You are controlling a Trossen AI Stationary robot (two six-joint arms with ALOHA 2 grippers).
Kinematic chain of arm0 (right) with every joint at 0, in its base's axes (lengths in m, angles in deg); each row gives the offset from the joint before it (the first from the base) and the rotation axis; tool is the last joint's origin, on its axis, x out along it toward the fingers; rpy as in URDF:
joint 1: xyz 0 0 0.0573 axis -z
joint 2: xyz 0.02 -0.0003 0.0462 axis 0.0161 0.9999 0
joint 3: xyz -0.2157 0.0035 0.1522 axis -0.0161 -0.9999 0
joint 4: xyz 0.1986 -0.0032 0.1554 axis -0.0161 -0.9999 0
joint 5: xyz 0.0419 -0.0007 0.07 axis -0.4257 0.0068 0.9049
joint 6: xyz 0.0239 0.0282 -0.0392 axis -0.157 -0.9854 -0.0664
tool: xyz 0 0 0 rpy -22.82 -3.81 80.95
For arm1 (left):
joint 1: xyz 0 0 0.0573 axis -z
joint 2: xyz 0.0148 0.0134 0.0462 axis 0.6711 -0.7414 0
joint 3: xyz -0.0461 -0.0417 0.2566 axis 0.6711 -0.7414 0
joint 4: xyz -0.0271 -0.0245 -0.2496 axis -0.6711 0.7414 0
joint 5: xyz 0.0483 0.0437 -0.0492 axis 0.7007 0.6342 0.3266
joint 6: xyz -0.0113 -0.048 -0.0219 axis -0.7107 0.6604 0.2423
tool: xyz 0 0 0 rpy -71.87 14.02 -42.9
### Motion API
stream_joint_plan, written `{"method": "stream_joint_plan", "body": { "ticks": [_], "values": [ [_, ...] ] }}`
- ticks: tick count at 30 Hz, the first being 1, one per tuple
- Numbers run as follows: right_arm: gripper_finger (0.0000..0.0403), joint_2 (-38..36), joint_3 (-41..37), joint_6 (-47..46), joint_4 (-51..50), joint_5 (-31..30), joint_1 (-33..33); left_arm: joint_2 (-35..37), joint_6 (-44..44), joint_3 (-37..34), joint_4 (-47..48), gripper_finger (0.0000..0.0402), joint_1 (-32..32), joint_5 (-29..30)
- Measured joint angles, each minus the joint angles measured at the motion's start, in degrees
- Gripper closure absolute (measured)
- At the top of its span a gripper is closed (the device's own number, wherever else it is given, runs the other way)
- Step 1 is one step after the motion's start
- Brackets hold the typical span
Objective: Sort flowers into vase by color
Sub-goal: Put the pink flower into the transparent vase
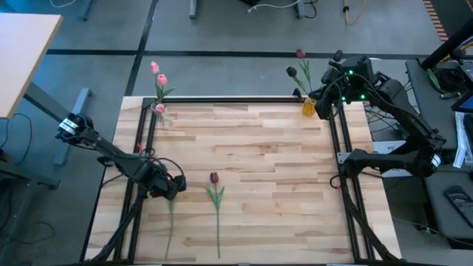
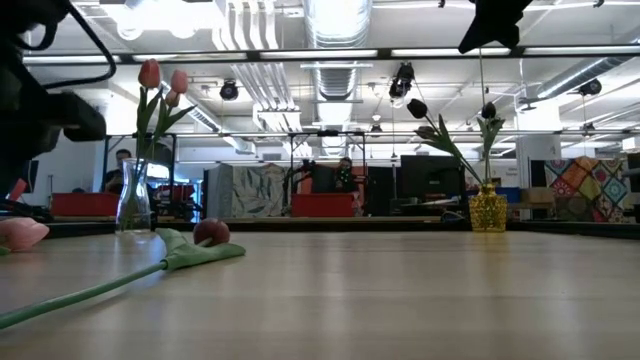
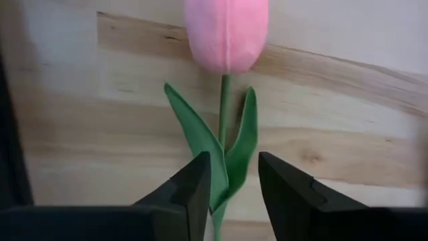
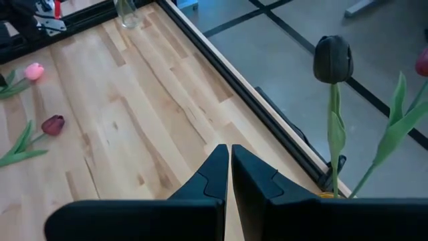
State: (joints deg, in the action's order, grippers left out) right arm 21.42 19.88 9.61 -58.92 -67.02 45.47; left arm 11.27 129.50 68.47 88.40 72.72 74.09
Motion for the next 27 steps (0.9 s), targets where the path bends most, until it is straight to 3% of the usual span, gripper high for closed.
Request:
{"method": "stream_joint_plan", "body": {
  "ticks": [14, 18, 23, 27],
  "values": [
    [0.0390, 0.0, 0.0, -1.6, 0.7, 0.0, 0.0, -0.3, 0.2, -7.3, -7.5, 0.0308, -0.1, -0.1],
    [0.0390, 0.0, 0.0, -1.5, 1.5, 0.0, 0.0, -0.4, -2.7, -6.9, -7.4, 0.0332, -0.1, 0.4],
    [0.0390, 0.0, 0.0, -1.5, 2.2, -0.1, 0.0, -0.4, -8.2, -6.8, -10.8, 0.0392, -0.1, 3.0],
    [0.0390, 0.0, 0.0, -1.5, 3.4, 0.0, 0.0, -0.4, -11.9, -5.2, -15.8, 0.0395, -0.1, 8.9]
  ]
}}
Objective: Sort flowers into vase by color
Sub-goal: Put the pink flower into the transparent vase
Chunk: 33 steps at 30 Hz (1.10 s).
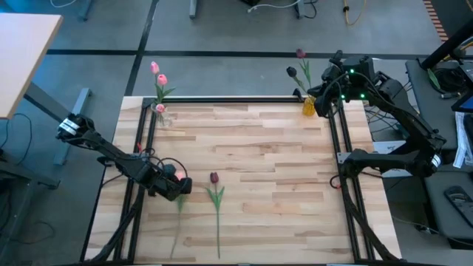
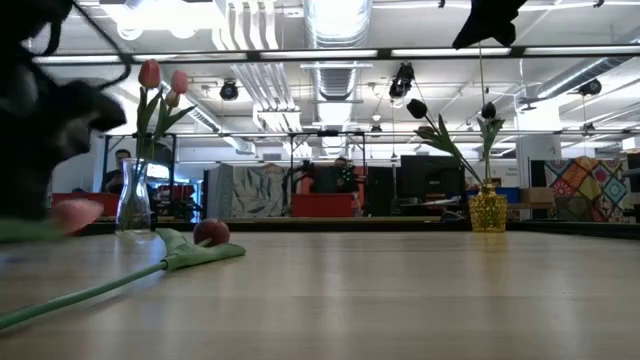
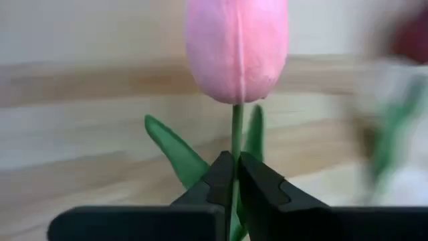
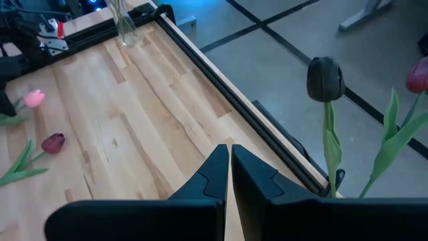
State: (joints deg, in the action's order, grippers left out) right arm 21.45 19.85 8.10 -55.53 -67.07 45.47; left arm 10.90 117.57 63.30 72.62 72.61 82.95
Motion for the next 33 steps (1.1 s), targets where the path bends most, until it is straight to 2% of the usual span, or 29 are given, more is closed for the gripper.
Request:
{"method": "stream_joint_plan", "body": {
  "ticks": [8, 15, 21, 25, 29, 33],
  "values": [
    [0.0390, 0.0, 0.0, 0.1, 1.4, 0.0, 0.0, 1.7, -8.6, 9.5, 1.4, 0.0401, -1.5, 18.5],
    [0.0390, 0.0, 0.0, 0.0, 1.8, 0.0, 0.0, 3.3, -22.2, 20.5, 10.8, 0.0401, -8.0, 23.0],
    [0.0390, 0.0, 0.0, -0.9, 1.8, 0.0, 0.0, 6.0, -32.3, 35.4, 27.4, 0.0401, -12.6, 33.0],
    [0.0390, 0.0, 0.0, -0.9, 1.8, 0.0, 0.0, 7.6, -39.1, 46.6, 37.3, 0.0401, -13.7, 45.5],
    [0.0390, 0.0, 0.0, -1.0, 1.8, 0.0, 0.0, 8.5, -51.6, 56.0, 39.5, 0.0401, -14.3, 56.5],
    [0.0390, 0.0, 0.0, -1.2, 1.8, 0.0, 0.0, 8.5, -64.0, 63.5, 39.4, 0.0401, -15.3, 61.9]
  ]
}}
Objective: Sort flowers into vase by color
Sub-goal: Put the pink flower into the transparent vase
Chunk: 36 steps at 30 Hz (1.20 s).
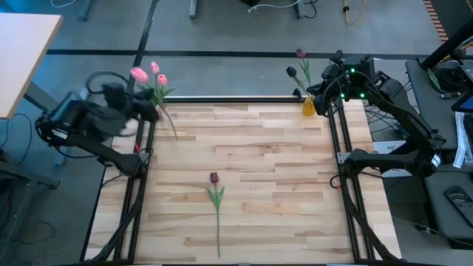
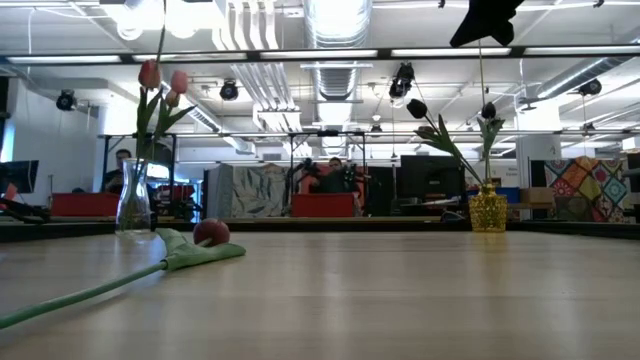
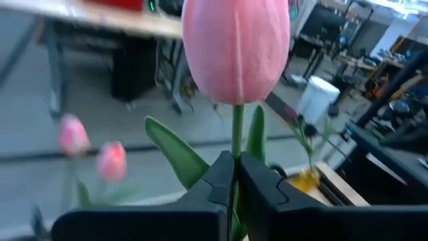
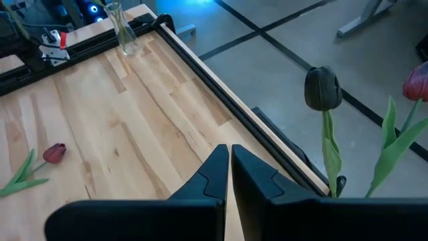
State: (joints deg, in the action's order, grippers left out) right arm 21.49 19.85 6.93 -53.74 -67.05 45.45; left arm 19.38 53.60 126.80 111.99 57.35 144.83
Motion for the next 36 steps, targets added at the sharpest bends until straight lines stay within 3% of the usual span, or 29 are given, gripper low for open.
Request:
{"method": "stream_joint_plan", "body": {
  "ticks": [8, 14, 27, 36],
  "values": [
    [0.0390, 0.0, 0.0, -1.4, 1.4, 0.0, 0.0, 0.0, -16.6, 10.2, -0.1, 0.0402, -1.2, 9.2],
    [0.0390, 0.0, 0.0, -2.0, 1.7, 0.0, 0.0, 1.2, -23.4, 11.6, 0.0, 0.0402, -1.3, 14.5],
    [0.0390, 0.1, 0.0, -3.5, 5.9, 0.0, 0.0, 8.1, -23.3, 8.6, 2.2, 0.0402, -1.6, 15.4],
    [0.0390, 0.1, 0.0, -4.3, 7.4, 0.0, 0.0, 10.0, -22.2, 2.7, 2.1, 0.0401, -1.5, 10.2]
  ]
}}
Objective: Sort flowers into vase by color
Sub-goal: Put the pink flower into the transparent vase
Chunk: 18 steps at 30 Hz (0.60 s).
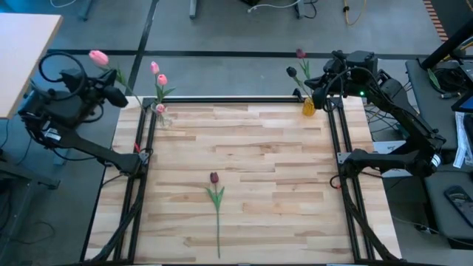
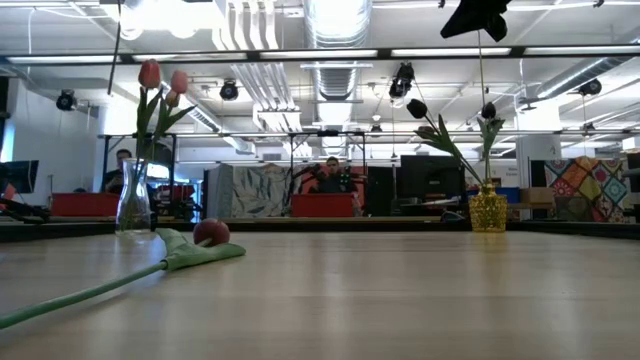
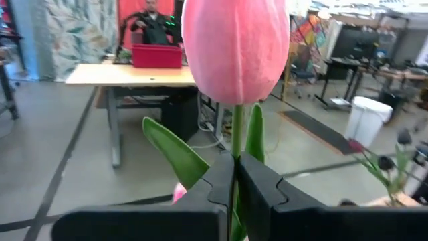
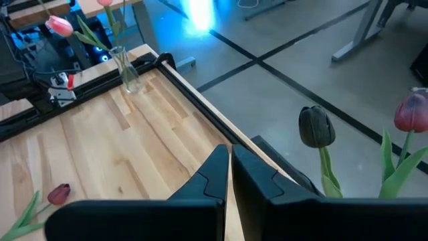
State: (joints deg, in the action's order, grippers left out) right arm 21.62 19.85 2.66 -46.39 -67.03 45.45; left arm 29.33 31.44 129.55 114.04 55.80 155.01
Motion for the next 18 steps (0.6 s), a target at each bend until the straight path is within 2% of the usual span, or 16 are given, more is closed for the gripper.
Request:
{"method": "stream_joint_plan", "body": {
  "ticks": [7, 13, 18],
  "values": [
    [0.0390, 0.0, 0.0, -0.2, 0.7, 0.0, 0.0, -0.1, -2.5, -3.2, -3.3, 0.0401, 0.0, -8.8],
    [0.0390, 0.0, 0.0, -0.2, 1.3, 0.0, 0.0, -1.8, -12.2, -3.6, -10.7, 0.0401, -0.4, -23.9],
    [0.0390, 0.0, 0.0, -0.2, 1.3, 0.0, 0.0, -3.0, -17.6, -3.6, -15.3, 0.0401, -4.0, -37.3]
  ]
}}
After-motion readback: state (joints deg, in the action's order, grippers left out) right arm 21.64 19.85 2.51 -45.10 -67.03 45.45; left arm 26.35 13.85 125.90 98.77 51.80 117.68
